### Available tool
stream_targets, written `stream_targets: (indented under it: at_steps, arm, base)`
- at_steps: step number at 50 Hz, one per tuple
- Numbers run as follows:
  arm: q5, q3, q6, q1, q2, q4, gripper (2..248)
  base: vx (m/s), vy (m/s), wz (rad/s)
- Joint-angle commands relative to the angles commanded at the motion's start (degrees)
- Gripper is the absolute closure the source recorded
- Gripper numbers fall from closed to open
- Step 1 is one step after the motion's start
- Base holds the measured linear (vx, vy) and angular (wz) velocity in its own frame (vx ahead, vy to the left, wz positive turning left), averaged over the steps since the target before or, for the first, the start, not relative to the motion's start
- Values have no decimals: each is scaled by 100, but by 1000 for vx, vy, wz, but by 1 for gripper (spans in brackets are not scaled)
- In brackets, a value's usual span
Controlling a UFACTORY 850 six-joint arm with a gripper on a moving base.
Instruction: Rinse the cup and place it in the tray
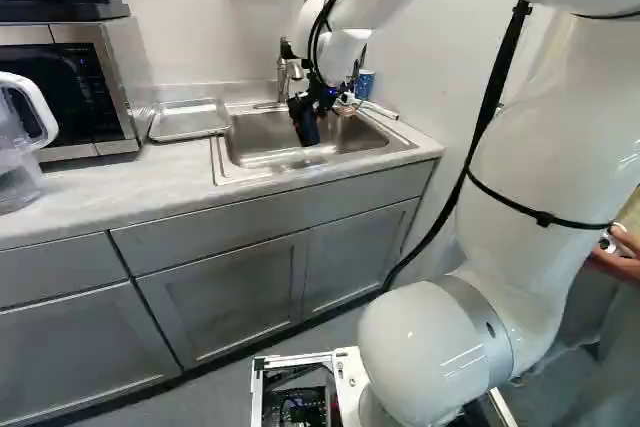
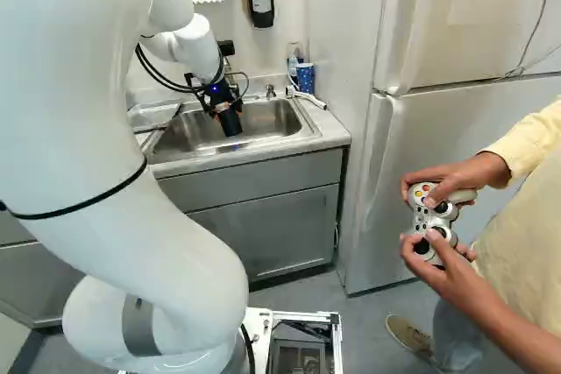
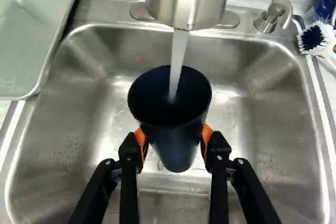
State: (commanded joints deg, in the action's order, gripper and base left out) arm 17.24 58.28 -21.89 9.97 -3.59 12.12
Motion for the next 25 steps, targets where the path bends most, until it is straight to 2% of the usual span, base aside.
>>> stream_targets:
  at_steps: [10, 25]
  arm:
    - [0, 0, 0, 0, 0, 61, 130]
    - [-60, 0, 0, 0, 0, 334, 130]
  base:
    - [0, 0, 0]
    - [0, 0, 0]
